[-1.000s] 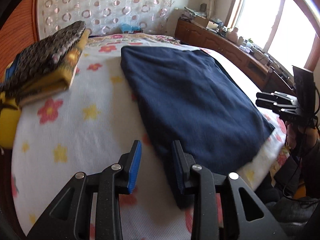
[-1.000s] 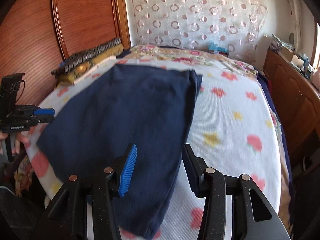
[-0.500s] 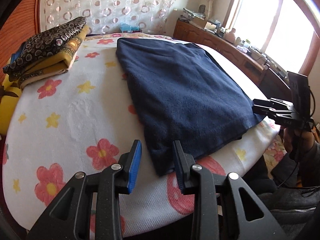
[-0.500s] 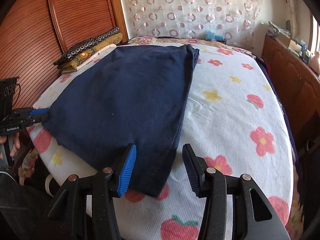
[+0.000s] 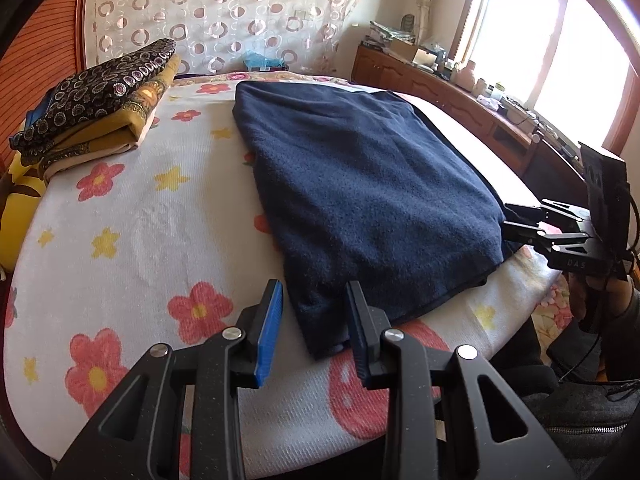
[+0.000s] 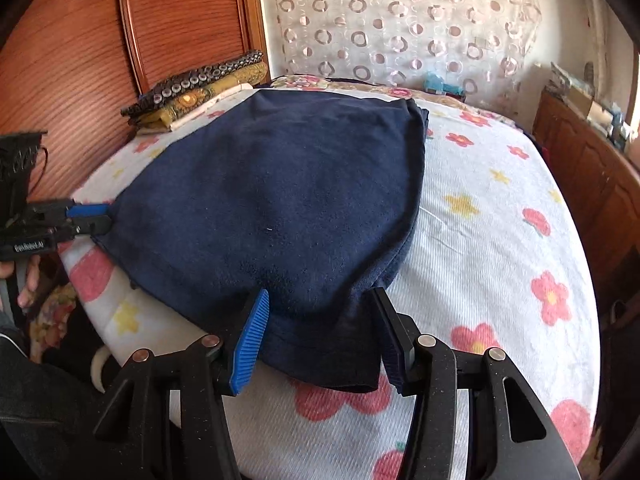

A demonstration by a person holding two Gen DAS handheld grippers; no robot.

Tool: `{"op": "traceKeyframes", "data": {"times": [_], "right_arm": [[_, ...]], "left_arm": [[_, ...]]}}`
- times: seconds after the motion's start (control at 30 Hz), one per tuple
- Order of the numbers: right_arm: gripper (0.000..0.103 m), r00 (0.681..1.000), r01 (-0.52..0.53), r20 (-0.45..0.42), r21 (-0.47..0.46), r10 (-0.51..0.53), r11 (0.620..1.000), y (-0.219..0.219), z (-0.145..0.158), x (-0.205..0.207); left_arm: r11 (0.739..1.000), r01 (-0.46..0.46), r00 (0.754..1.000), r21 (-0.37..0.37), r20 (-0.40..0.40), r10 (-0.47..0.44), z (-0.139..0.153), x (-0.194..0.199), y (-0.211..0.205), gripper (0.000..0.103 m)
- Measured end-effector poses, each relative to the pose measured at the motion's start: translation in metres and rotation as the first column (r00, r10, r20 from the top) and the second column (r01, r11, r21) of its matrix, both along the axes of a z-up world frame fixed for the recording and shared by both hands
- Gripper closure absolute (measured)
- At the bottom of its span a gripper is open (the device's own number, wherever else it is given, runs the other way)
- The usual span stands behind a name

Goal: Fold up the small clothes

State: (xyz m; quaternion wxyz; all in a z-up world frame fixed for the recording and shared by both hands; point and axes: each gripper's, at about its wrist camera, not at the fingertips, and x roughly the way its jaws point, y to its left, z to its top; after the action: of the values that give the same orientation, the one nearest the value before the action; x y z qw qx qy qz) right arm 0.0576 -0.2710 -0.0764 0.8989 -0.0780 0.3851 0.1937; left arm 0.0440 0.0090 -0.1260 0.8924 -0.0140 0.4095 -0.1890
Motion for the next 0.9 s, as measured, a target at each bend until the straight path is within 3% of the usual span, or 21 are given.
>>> {"op": "traceKeyframes", "data": {"times": [0.23, 0.27, 0.33, 0.47, 0.5, 0.53, 0.57, 0.73, 0.9], "right_arm": [[0.052, 0.999, 0.028, -0.034, 0.000, -0.028, 1.000, -0.006, 0.002, -0.005], [0.056, 0.999, 0.021, -0.038, 0.011, -0.021, 1.000, -0.007, 0.003, -0.005], [0.079, 0.999, -0.001, -0.050, 0.050, 0.004, 0.999, -0.007, 0.004, -0.005], [0.091, 0.998, -0.004, -0.062, 0.100, 0.011, 0.995, -0.012, 0.003, -0.002], [0.093, 0.998, 0.001, -0.061, 0.125, 0.007, 0.992, -0.016, 0.003, -0.002], [0.093, 0.999, 0.003, -0.054, 0.162, 0.005, 0.987, -0.021, 0.003, -0.003], [0.093, 0.999, 0.008, -0.052, 0.187, 0.001, 0.982, -0.024, 0.002, -0.004], [0.094, 1.000, 0.007, -0.012, 0.313, -0.004, 0.950, -0.038, 0.015, -0.010], [0.094, 0.998, -0.028, 0.069, 0.335, 0.005, 0.942, -0.037, 0.043, -0.006]], "left_arm": [[1.000, -0.007, 1.000, -0.029, -0.003, 0.007, 0.000, 0.000, 0.005, 0.071], [1.000, -0.010, 1.000, -0.028, -0.001, 0.010, 0.000, 0.000, 0.004, 0.071], [1.000, -0.010, 1.000, -0.019, 0.003, 0.010, 0.000, 0.000, 0.001, 0.071], [0.999, 0.032, 0.999, -0.030, 0.011, -0.032, -0.001, 0.004, -0.004, 0.071], [0.999, 0.037, 0.999, -0.035, 0.014, -0.036, -0.001, 0.005, -0.005, 0.077], [0.998, 0.039, 0.999, -0.046, 0.017, -0.038, 0.000, 0.006, -0.003, 0.087], [0.997, 0.040, 0.999, -0.060, 0.020, -0.039, 0.001, 0.006, -0.002, 0.088], [0.993, 0.035, 0.997, -0.115, 0.072, -0.027, 0.022, 0.003, 0.002, 0.095], [0.987, 0.034, 0.988, -0.160, 0.157, -0.009, 0.056, 0.013, -0.001, 0.096]]}}
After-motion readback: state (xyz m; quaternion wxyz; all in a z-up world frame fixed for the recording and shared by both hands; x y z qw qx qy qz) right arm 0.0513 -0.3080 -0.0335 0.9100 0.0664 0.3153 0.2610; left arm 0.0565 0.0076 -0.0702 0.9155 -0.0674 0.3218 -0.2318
